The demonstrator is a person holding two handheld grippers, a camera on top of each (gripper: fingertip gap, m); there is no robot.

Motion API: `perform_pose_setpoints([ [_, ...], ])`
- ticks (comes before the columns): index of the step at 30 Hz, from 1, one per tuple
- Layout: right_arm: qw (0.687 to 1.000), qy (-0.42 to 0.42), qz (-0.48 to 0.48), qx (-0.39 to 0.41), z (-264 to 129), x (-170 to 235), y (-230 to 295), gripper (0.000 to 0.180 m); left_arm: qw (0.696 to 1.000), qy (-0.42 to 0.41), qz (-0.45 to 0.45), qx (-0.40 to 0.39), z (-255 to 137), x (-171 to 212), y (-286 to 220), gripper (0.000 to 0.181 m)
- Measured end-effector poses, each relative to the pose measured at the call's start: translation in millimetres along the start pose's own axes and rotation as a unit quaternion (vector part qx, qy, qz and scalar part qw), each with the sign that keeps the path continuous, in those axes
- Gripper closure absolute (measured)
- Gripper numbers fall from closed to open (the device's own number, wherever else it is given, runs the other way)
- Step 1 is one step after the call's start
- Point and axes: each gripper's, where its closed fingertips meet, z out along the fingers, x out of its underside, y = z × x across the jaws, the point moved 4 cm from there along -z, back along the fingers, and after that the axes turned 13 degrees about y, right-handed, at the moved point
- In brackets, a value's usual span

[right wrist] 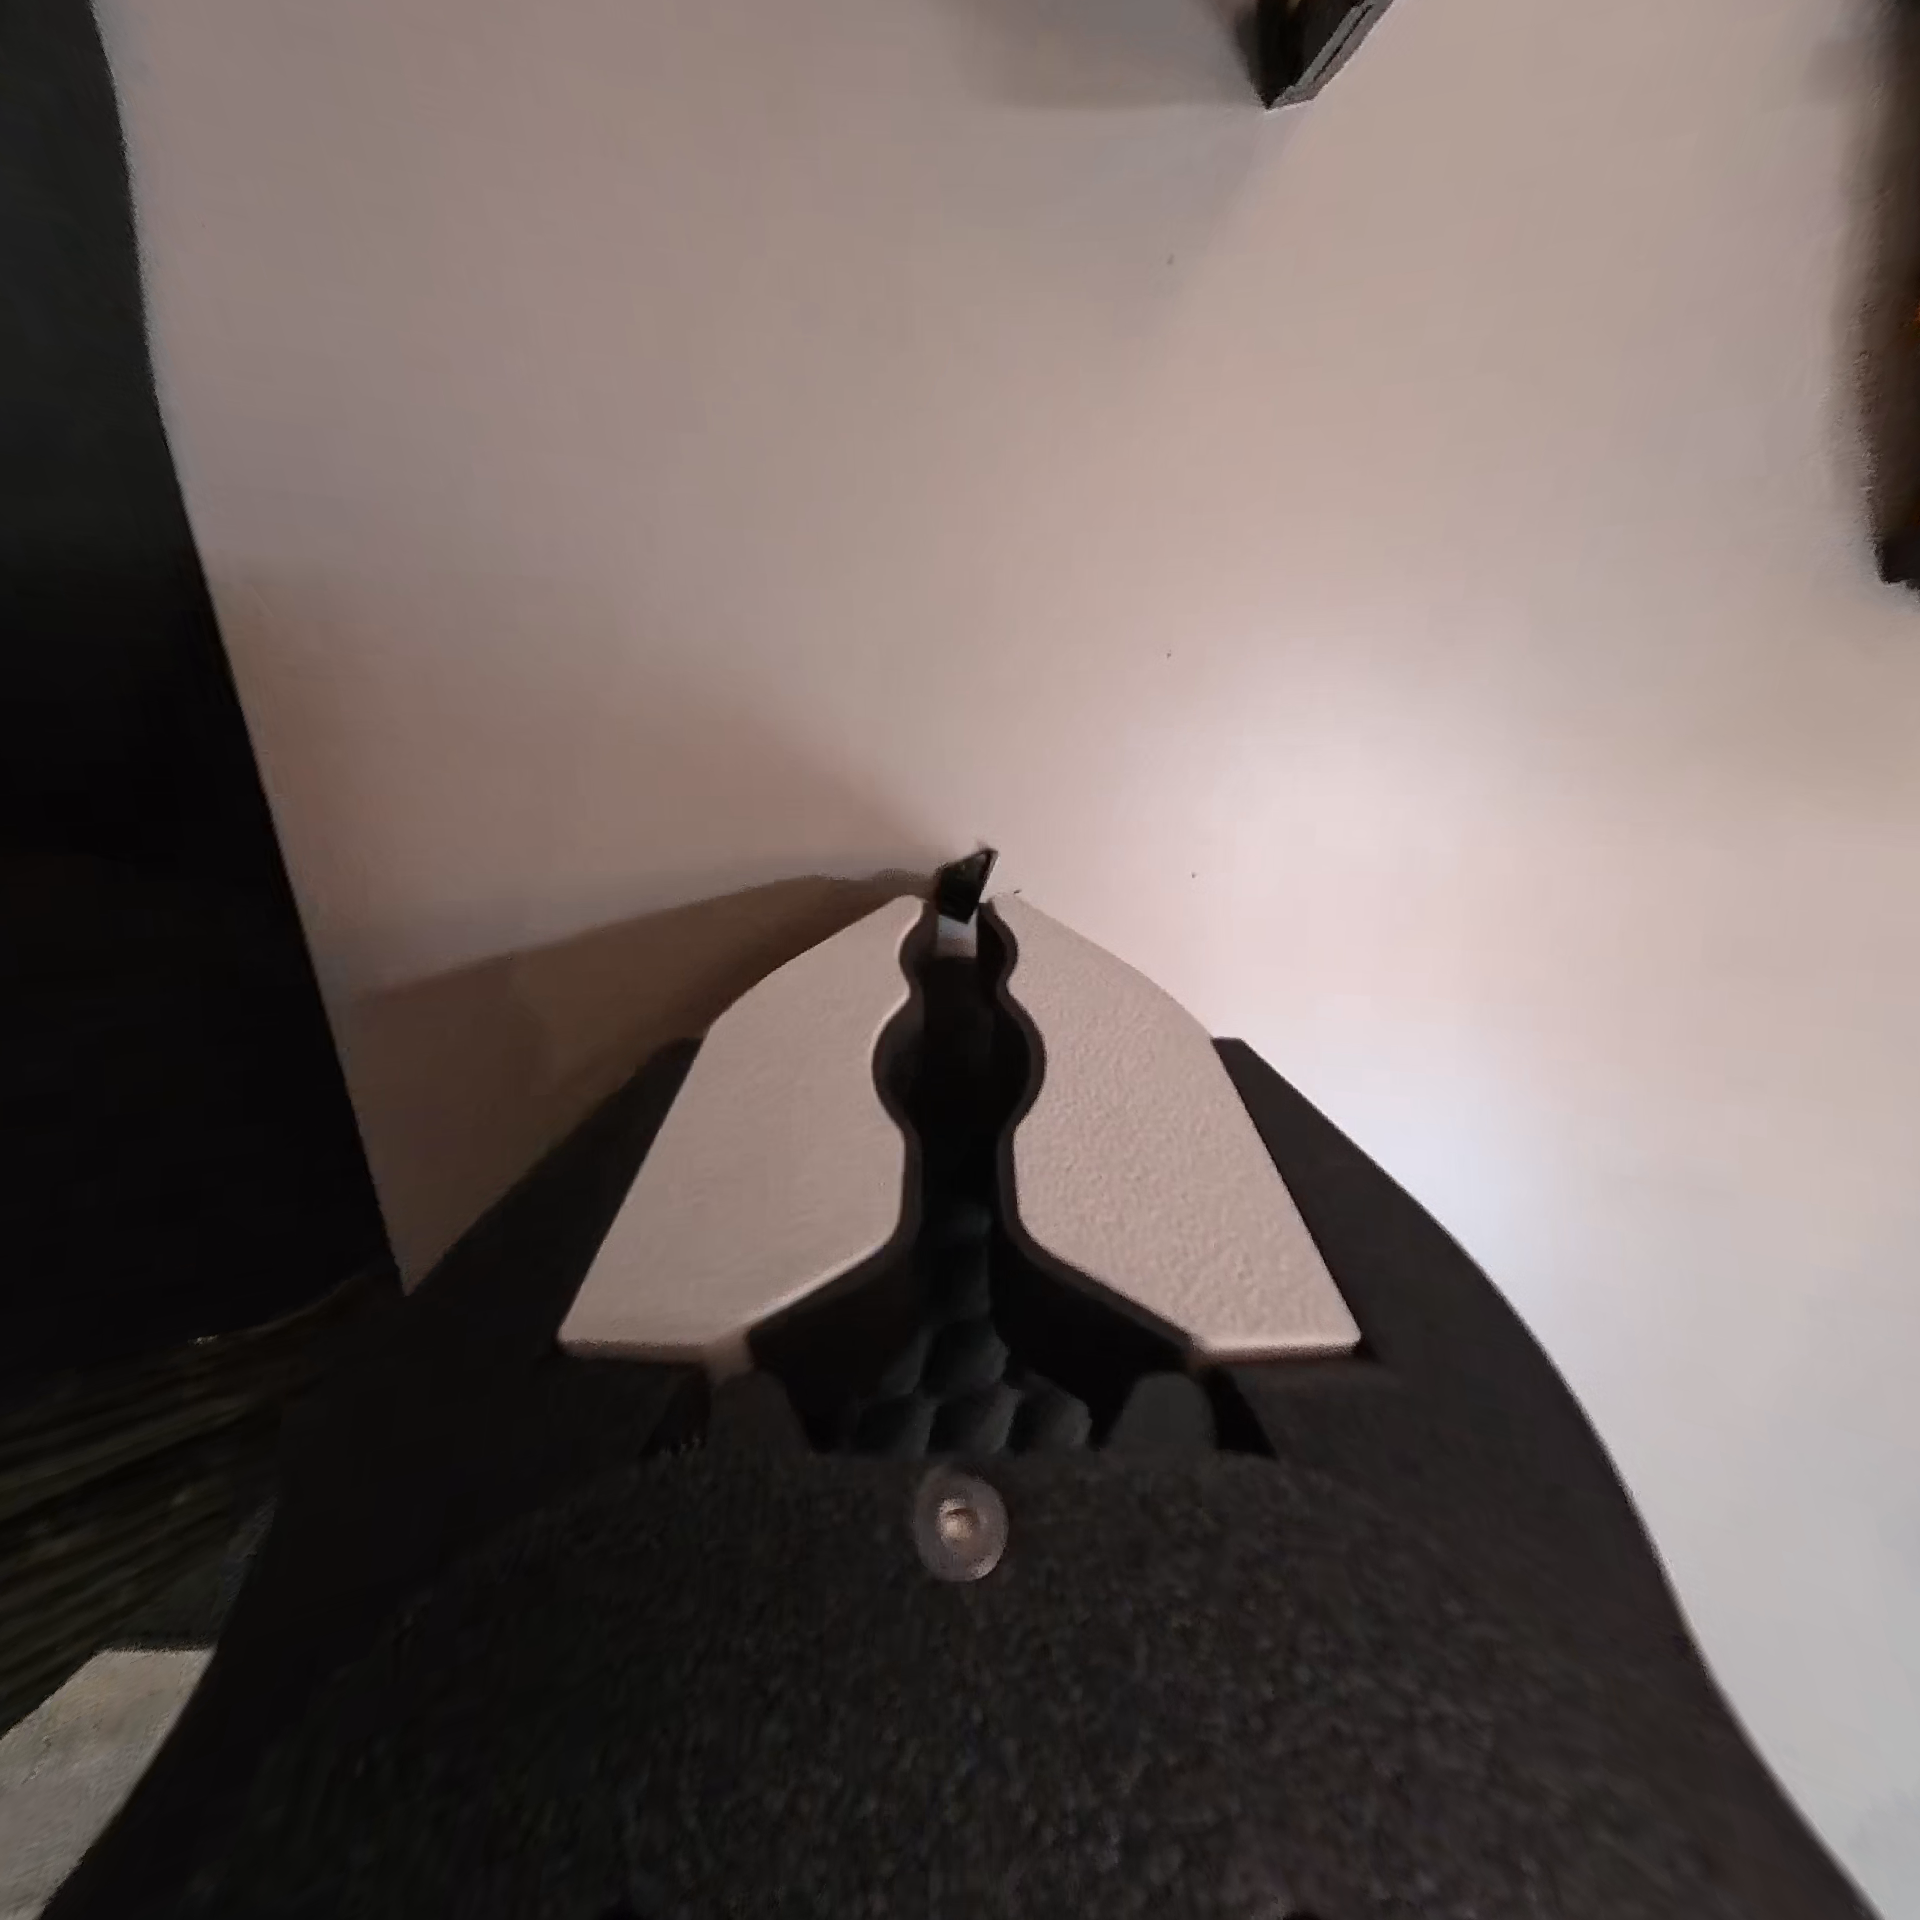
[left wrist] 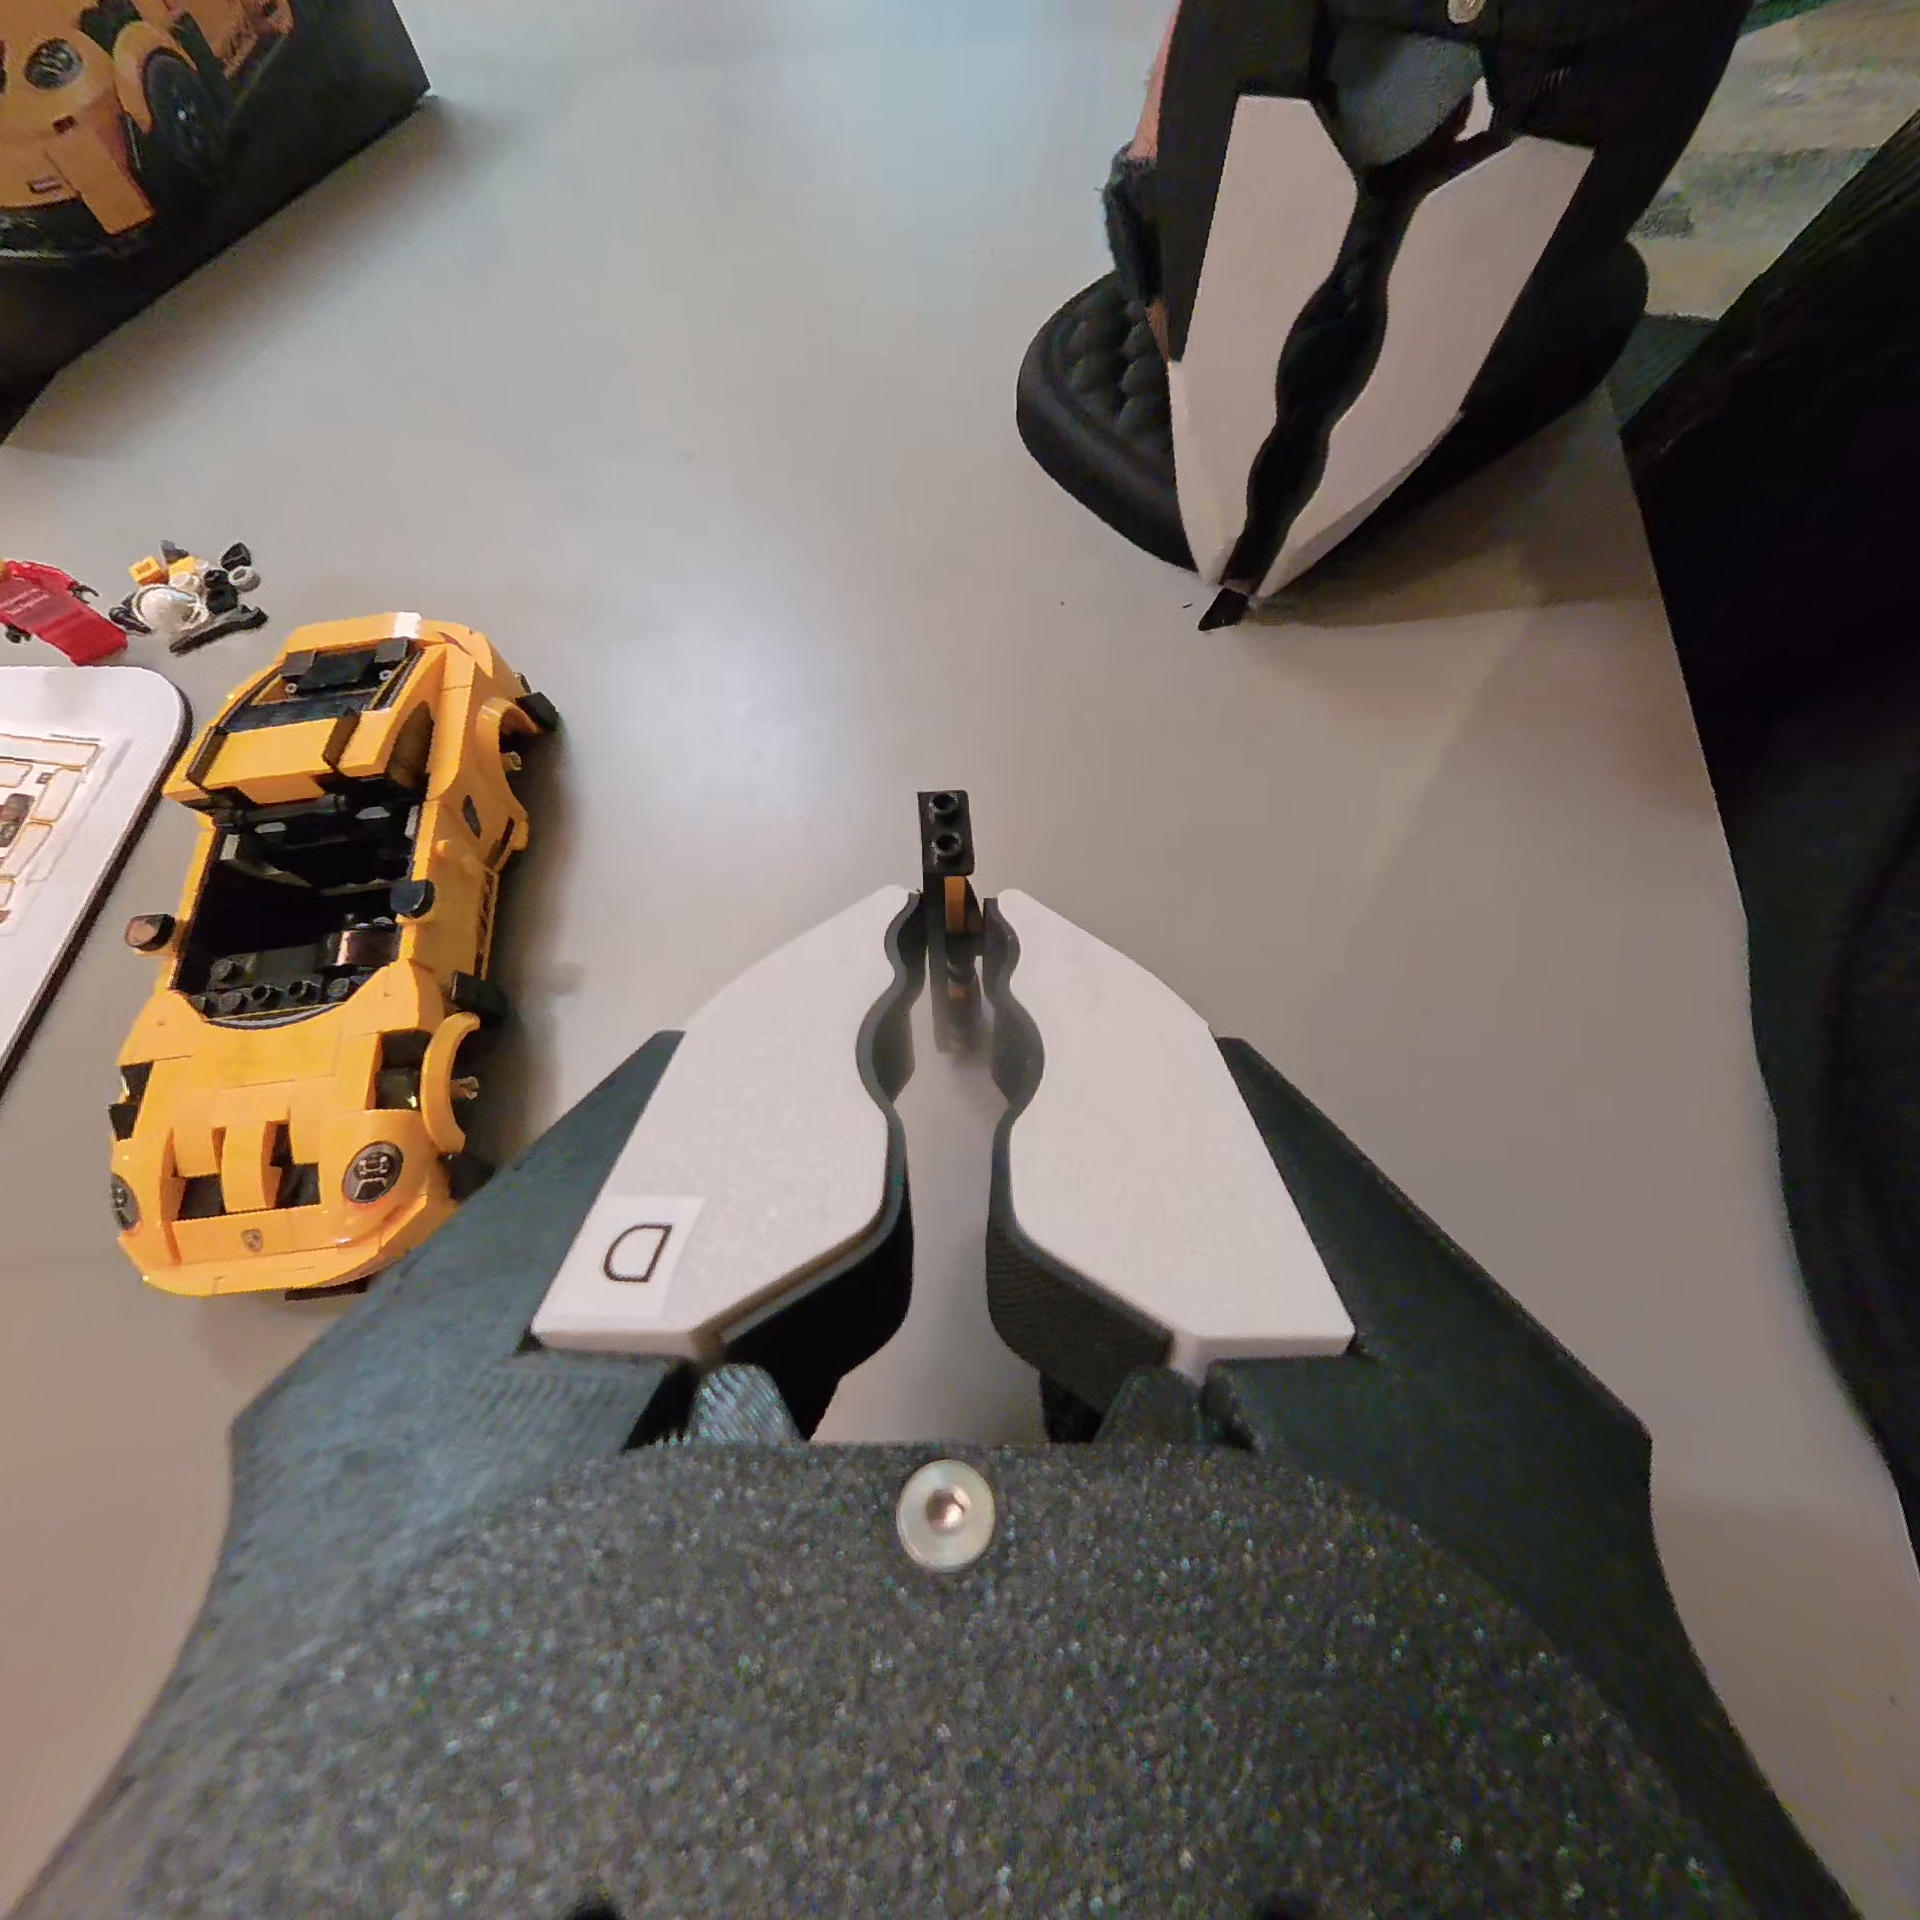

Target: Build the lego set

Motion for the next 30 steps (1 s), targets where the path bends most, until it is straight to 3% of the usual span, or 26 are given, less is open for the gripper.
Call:
perform_pose_setpoints([
  [8, 0.997, 0.036, -0.061, -0.010, 1, -7, -4, 0.170, 1.000, 0.002, -0.001, -0.001, 0, 0, 0, 0.171],
  [18, 0.994, 0.012, -0.091, -0.058, -4, -12, 4, 0.167, 1.000, 0.000, -0.007, 0.008, -1, 2, 1, 0.171],
  [25, 0.994, 0.012, -0.102, -0.034, -1, -16, 2, 0.167, 1.000, 0.001, -0.007, 0.008, -2, 2, 1, 0.171],
  [30, 0.997, -0.052, -0.047, 0.026, -15, -25, -18, 0.173, 1.000, 0.001, -0.007, 0.008, -2, 2, 1, 0.171],
])
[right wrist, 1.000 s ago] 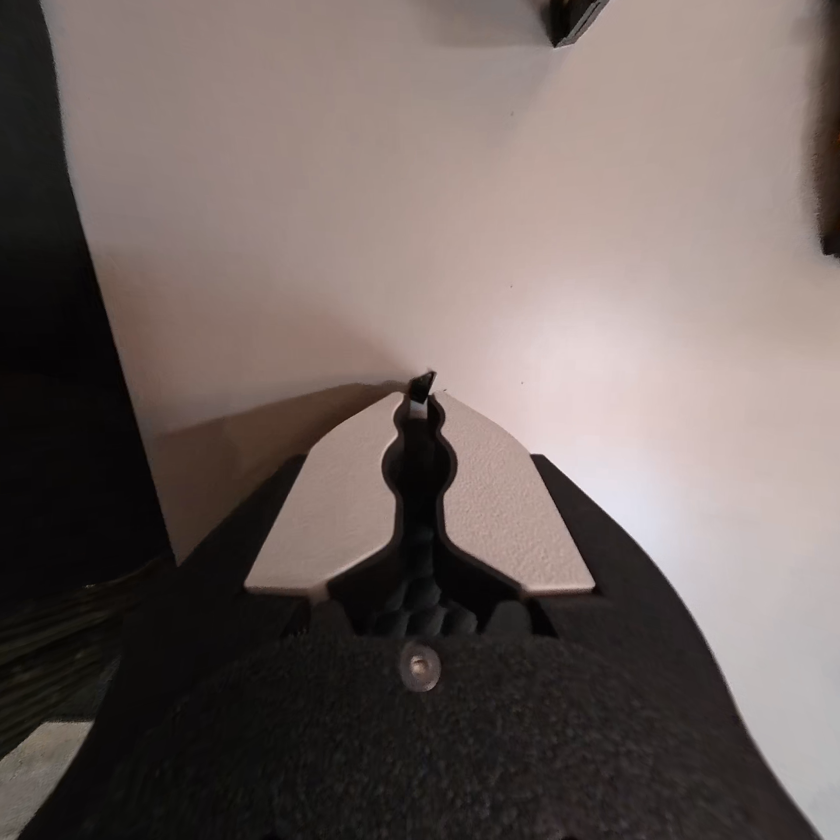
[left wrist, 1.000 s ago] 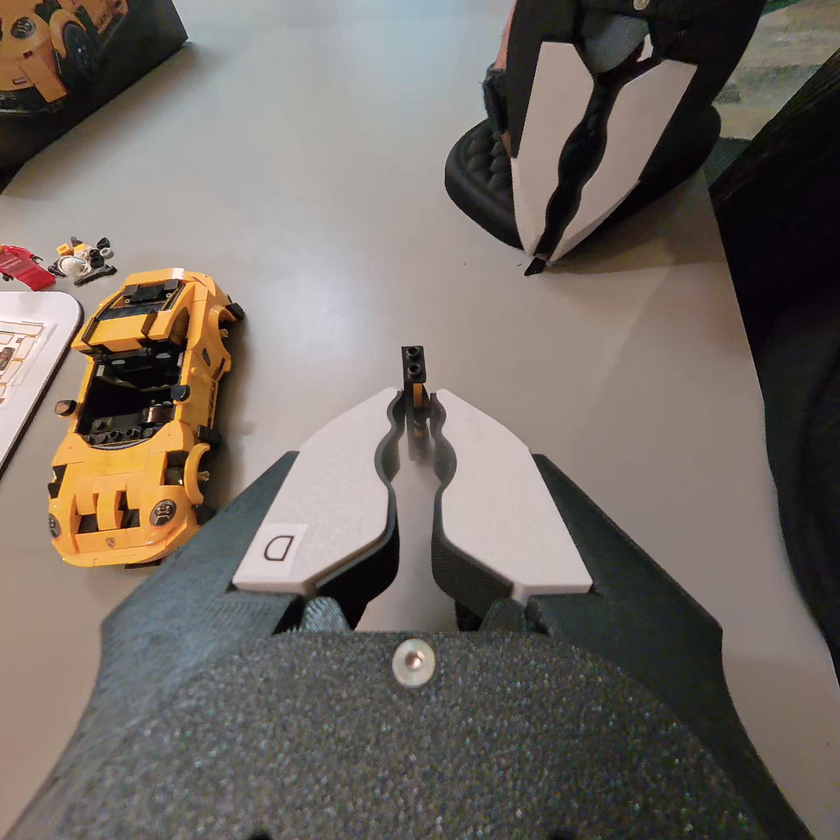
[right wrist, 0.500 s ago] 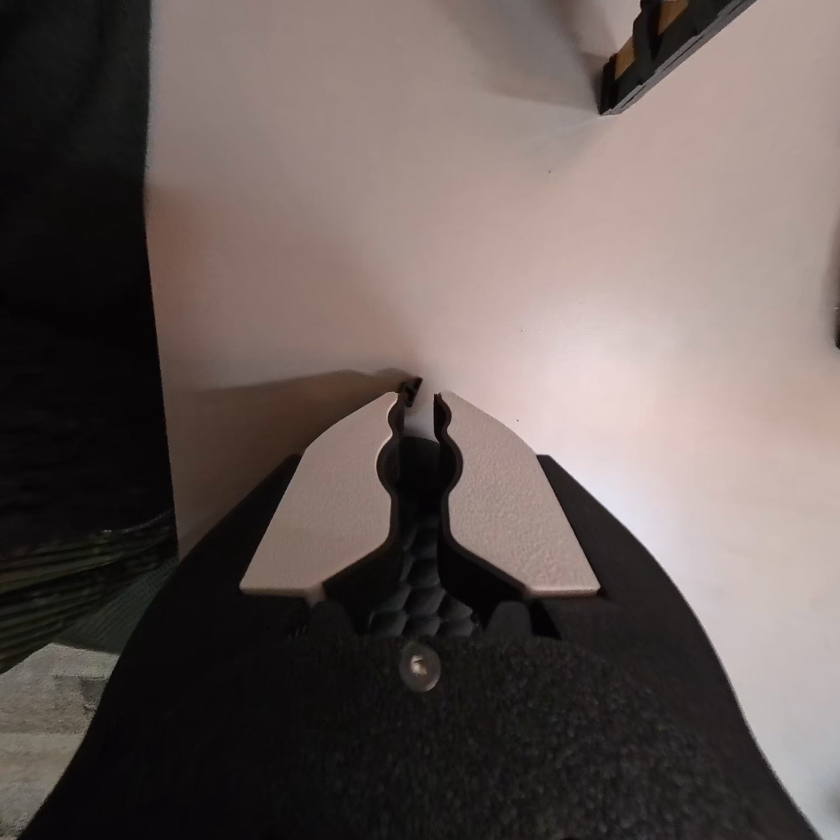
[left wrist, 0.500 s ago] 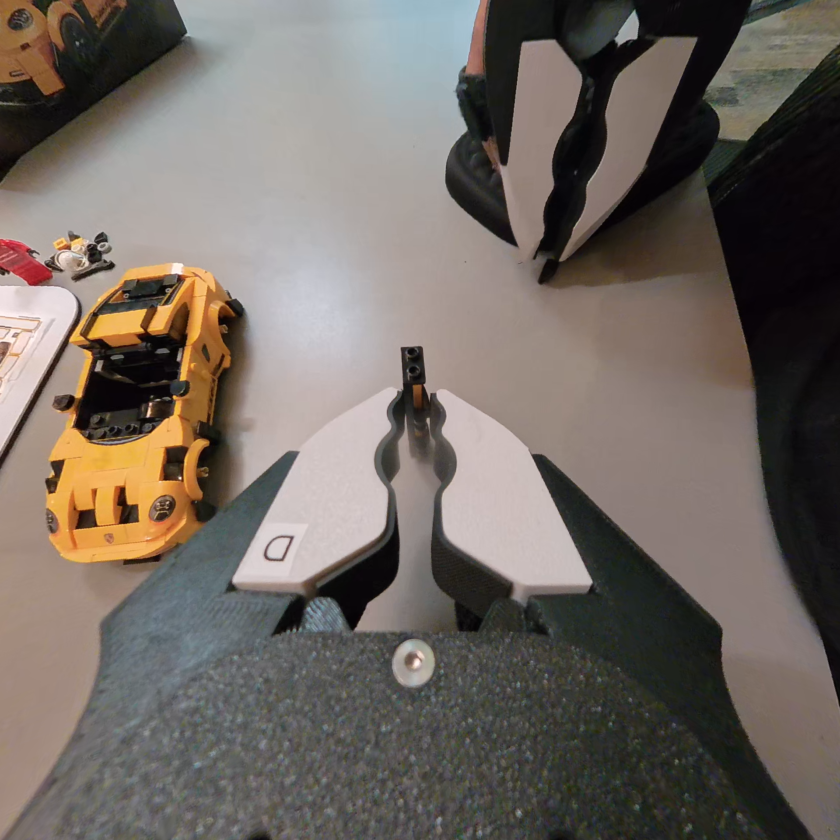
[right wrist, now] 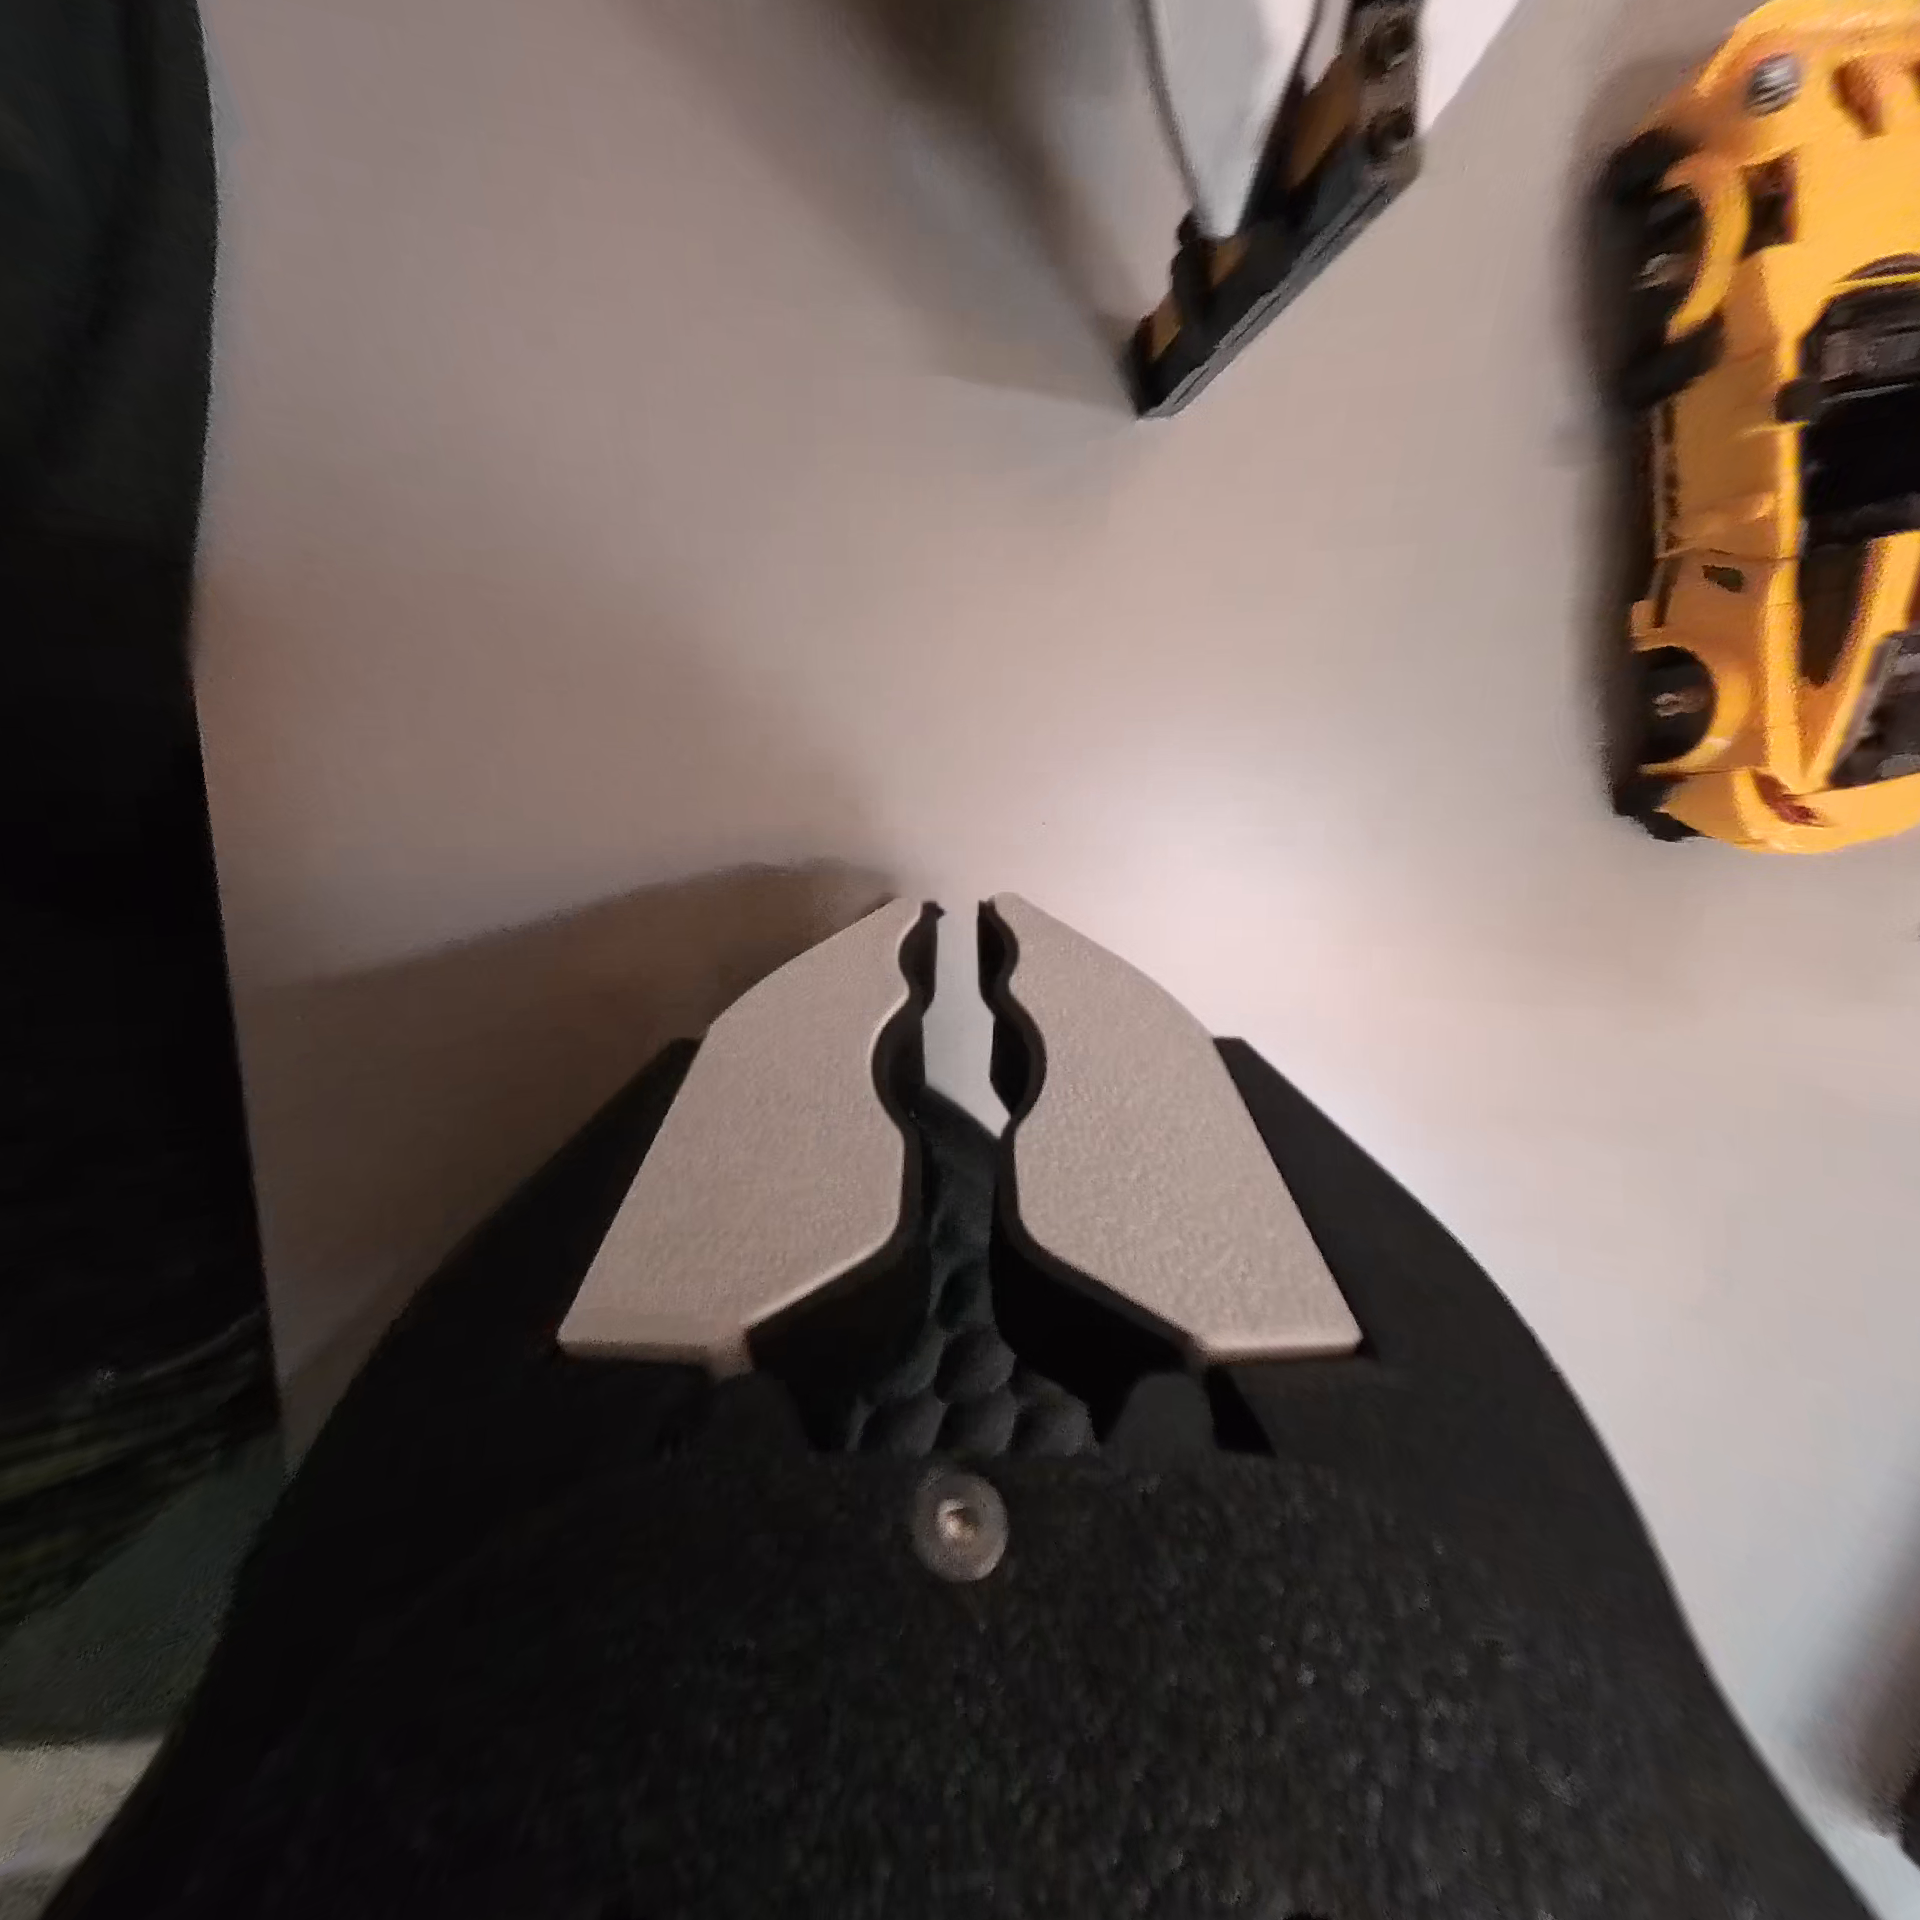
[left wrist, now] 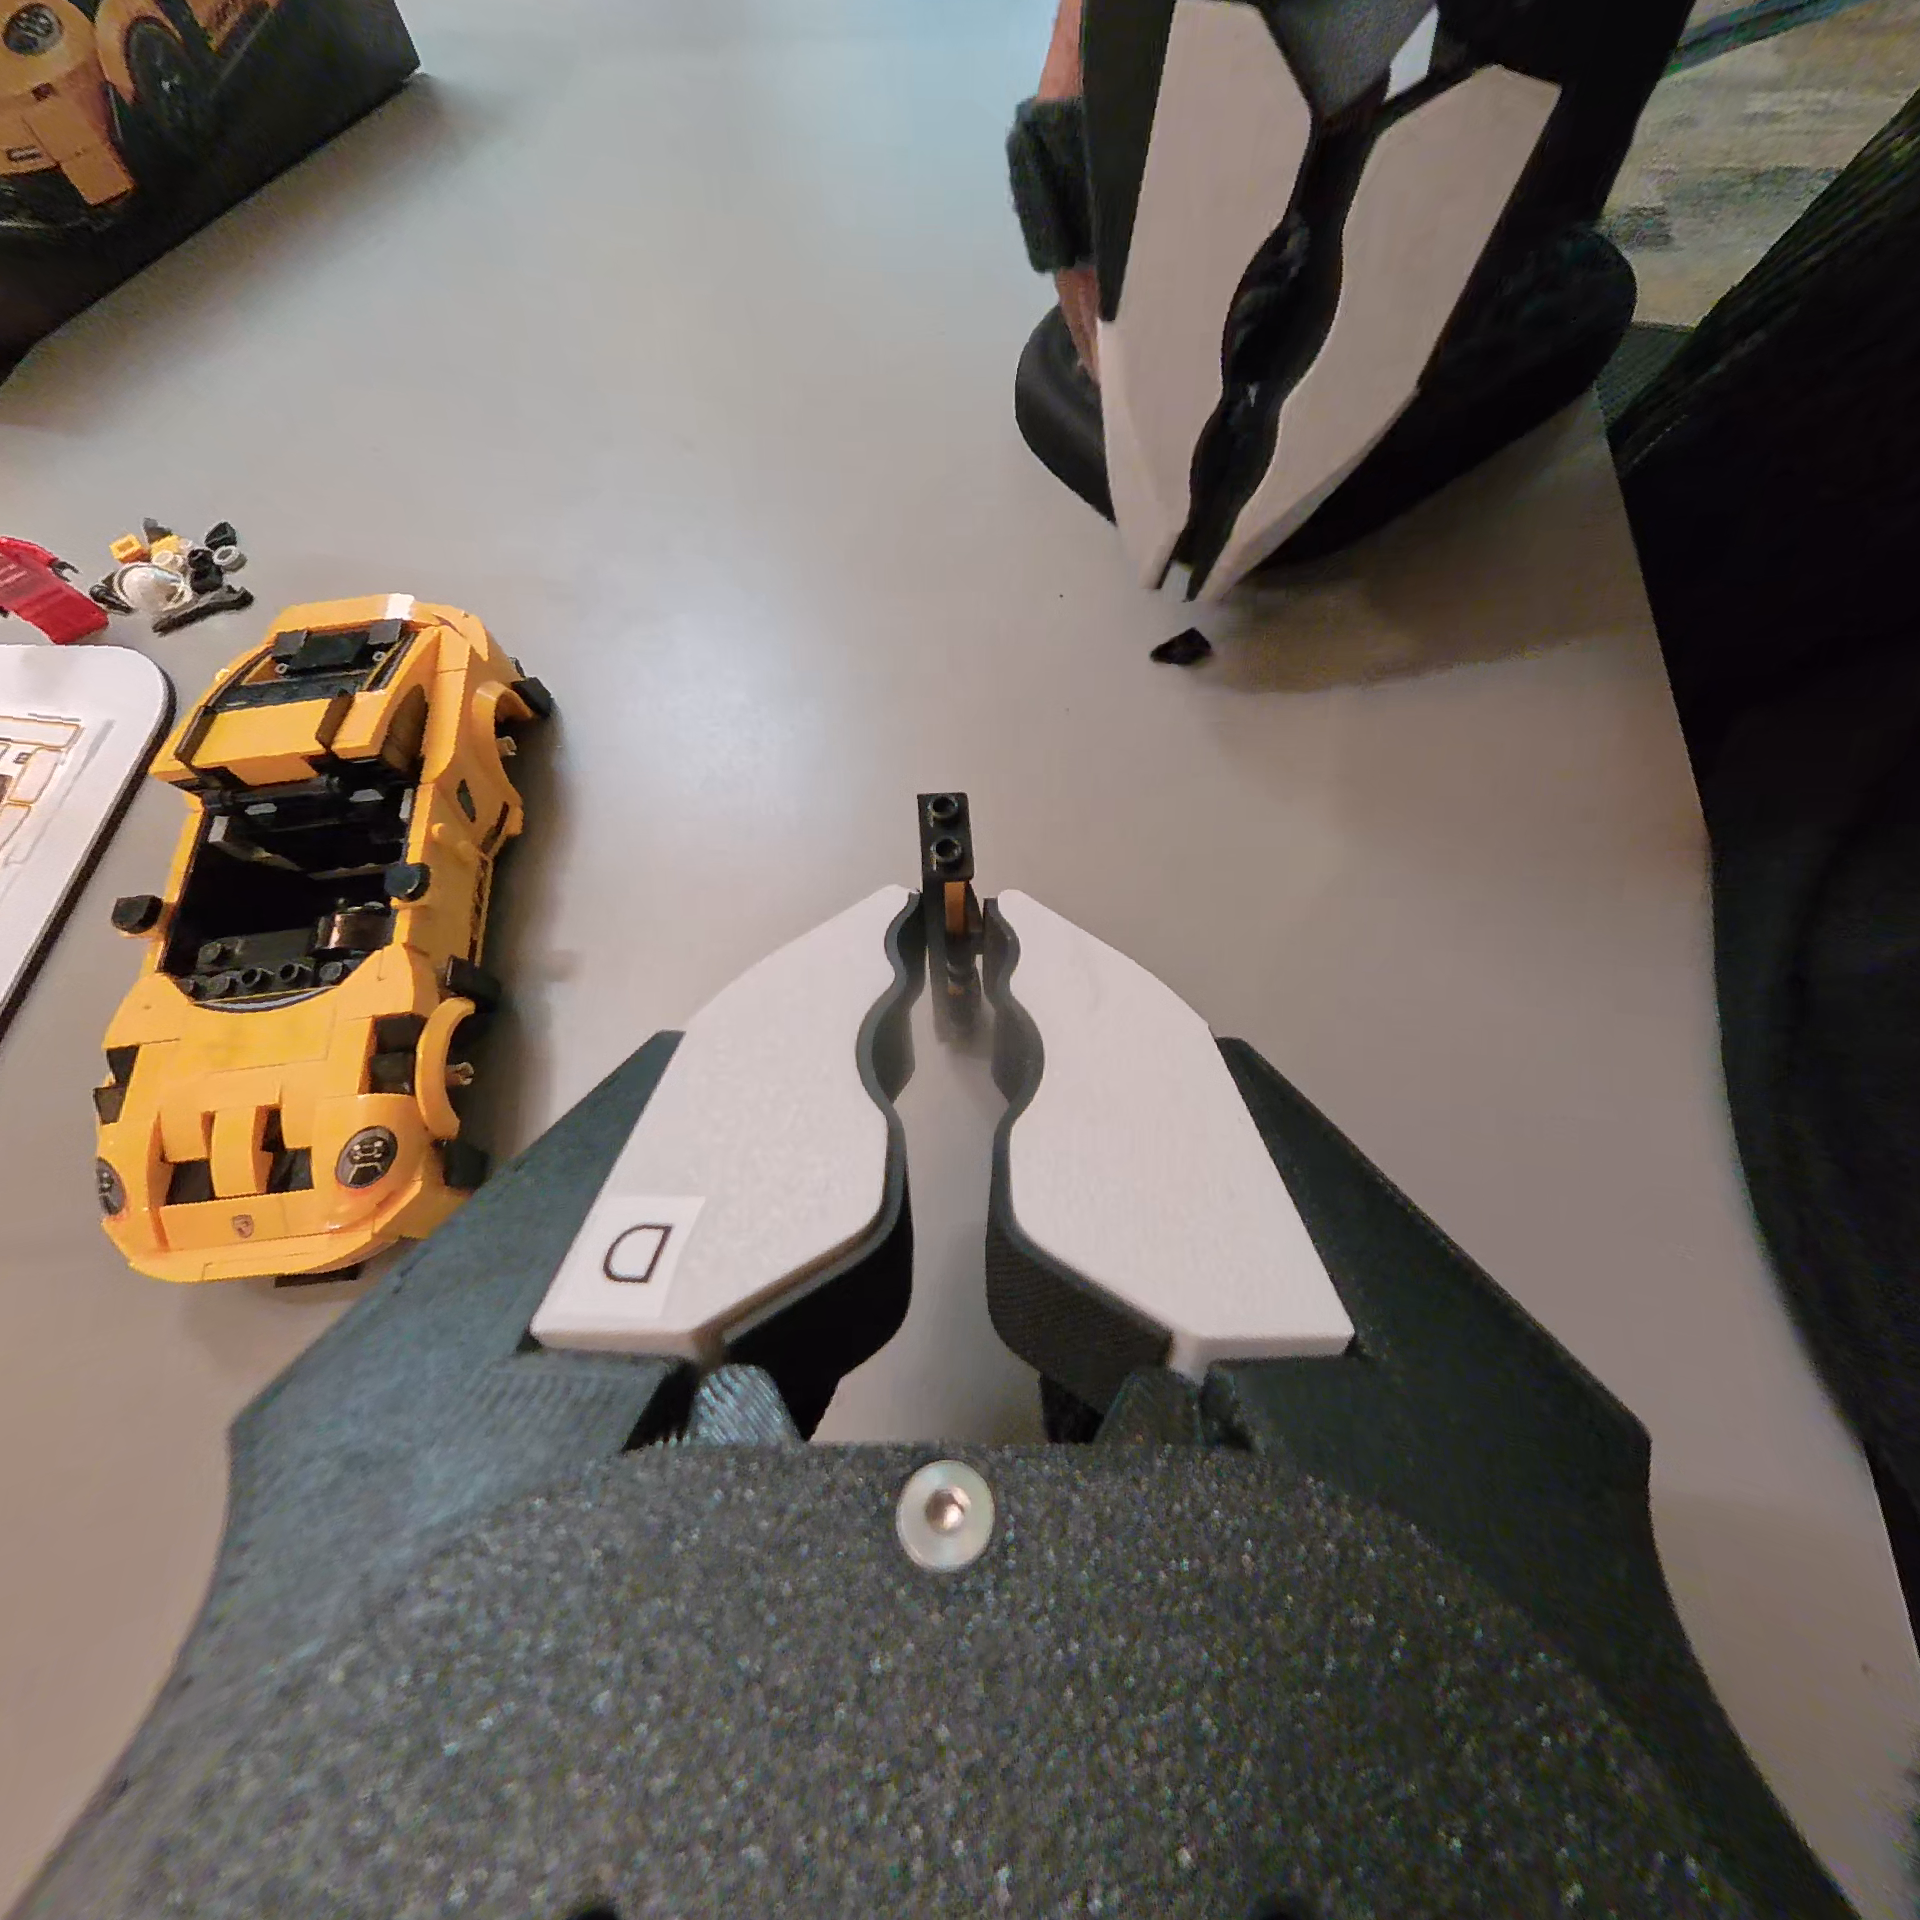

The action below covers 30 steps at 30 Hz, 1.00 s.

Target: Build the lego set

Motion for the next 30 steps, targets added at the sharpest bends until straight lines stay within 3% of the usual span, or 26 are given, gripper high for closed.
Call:
perform_pose_setpoints([
  [11, 0.999, 0.037, -0.028, -0.018, 17, 8, 14, 0.164, 1.000, 0.000, 0.000, 0.002, 0, 0, -1, 0.171],
  [21, 0.999, 0.021, -0.014, -0.040, 22, 4, 2, 0.171, 1.000, 0.002, 0.000, 0.002, 0, 0, 0, 0.171],
  [24, 0.997, -0.029, 0.025, -0.065, 20, -3, -6, 0.180, 1.000, 0.002, 0.001, 0.002, 0, 1, 0, 0.171],
  [30, 0.985, -0.106, 0.108, -0.086, 15, -12, -44, 0.180, 1.000, 0.001, -0.003, 0.004, -1, 1, 1, 0.171],
])
